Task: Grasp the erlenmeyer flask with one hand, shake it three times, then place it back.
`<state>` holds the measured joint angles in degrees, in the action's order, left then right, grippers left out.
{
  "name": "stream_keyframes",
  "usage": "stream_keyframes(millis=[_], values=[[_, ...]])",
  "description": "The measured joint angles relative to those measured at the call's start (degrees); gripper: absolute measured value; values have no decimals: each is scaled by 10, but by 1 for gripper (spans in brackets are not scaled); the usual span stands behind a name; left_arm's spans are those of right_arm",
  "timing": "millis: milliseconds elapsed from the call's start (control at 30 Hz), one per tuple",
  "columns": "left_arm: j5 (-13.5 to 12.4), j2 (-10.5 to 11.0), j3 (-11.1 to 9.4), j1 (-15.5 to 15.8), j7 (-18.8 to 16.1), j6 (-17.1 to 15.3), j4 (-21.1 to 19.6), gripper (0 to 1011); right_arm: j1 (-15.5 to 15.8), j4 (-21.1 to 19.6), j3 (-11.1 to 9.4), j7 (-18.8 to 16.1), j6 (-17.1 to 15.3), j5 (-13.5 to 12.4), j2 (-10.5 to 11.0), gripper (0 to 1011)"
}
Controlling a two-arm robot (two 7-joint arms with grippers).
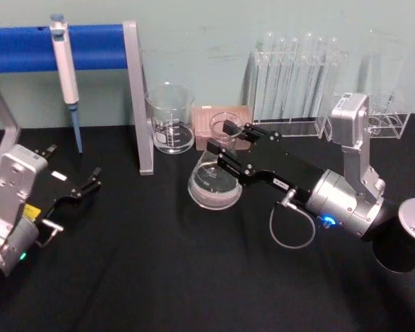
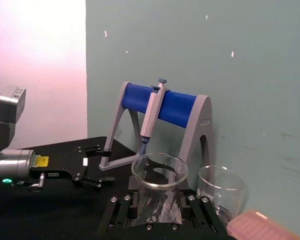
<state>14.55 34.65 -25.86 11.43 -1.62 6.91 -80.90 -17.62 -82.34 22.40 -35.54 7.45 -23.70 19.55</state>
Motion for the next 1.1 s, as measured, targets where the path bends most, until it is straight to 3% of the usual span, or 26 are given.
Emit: stream_keyframes(millis=[200, 467, 700, 833, 1100], values=[[0, 0, 0, 0, 0, 0, 0, 1001, -4, 3, 6, 1, 2, -8, 6, 449], [0, 0, 0, 0, 0, 0, 0, 1001, 0, 3, -1, 40, 8, -7, 13, 449], [0, 0, 0, 0, 0, 0, 0, 1001, 21, -8, -34, 106, 7, 5, 18, 449], [0, 0, 0, 0, 0, 0, 0, 1001, 38, -16, -62, 148, 1, 17, 18, 449], [0, 0, 0, 0, 0, 0, 0, 1001, 61, -25, -103, 190, -10, 32, 19, 449]])
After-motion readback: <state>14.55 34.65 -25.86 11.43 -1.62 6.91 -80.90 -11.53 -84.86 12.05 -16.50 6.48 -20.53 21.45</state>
